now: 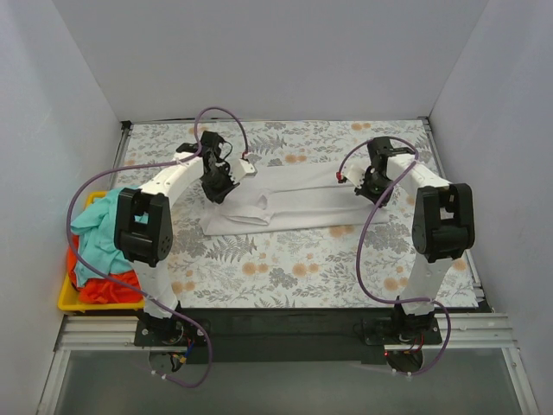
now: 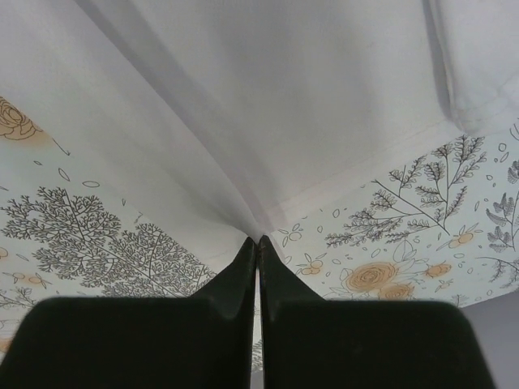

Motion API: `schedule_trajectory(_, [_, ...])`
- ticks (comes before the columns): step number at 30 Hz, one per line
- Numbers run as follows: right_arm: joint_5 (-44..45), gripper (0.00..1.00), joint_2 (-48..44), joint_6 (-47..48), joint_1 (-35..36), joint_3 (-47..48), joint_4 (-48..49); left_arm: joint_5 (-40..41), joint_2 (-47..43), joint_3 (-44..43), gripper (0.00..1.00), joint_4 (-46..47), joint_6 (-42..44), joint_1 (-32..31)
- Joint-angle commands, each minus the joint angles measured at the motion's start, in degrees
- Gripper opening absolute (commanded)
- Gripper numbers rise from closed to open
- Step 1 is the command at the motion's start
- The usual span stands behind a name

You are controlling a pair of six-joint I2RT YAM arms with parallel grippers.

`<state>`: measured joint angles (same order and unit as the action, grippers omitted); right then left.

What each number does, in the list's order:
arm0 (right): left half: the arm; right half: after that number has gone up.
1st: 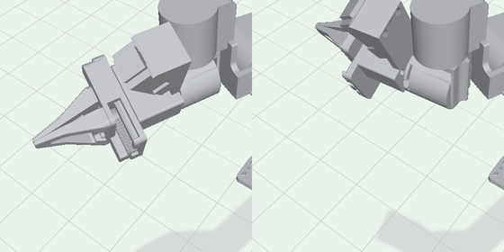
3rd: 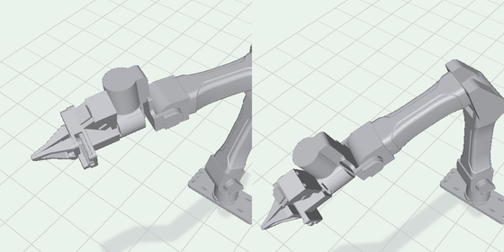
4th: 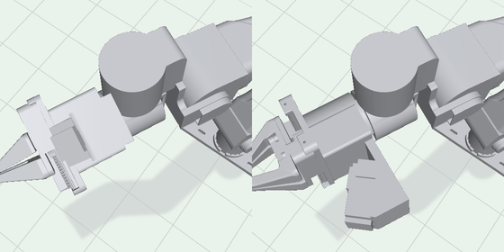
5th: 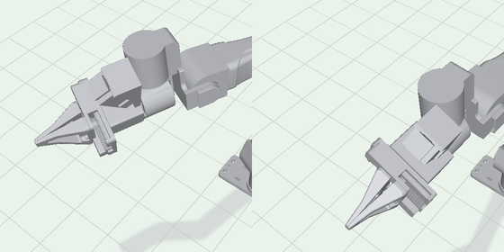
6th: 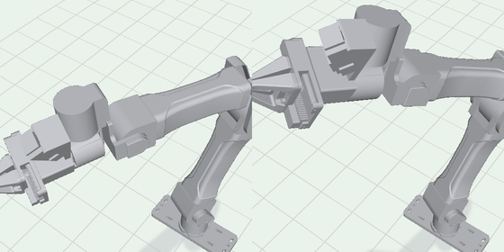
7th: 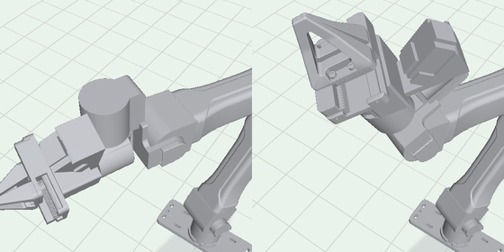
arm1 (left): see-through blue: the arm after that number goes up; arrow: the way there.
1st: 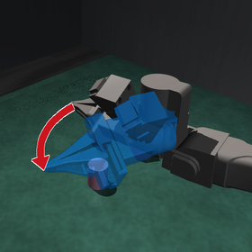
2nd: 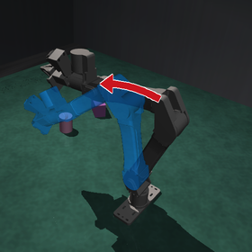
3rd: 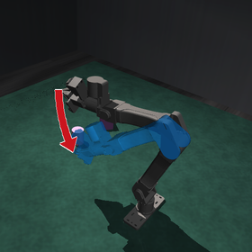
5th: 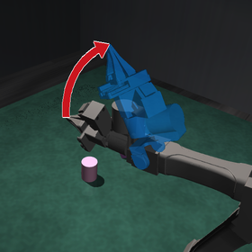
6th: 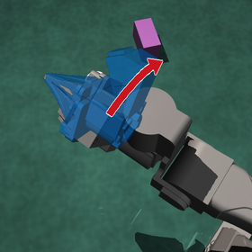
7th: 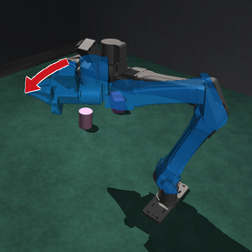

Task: Fold and stack the t-shirts
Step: Fold the tshirt

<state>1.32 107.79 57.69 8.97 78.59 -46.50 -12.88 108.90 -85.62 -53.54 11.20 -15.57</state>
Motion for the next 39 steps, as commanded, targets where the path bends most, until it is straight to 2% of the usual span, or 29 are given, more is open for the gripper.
schedule_trajectory(1, [0.17,0.01,0.14,3.66,-0.53,2.45,-0.78,-1.17,-1.41,-1.91,0.00,-0.25,1.80,1.33])
schedule_trajectory(39, [-0.27,0.01,8.84,2.43,-0.45,13.35,-0.78,-2.14,1.05,-2.88,0.00,0.10,0.75,3.09])
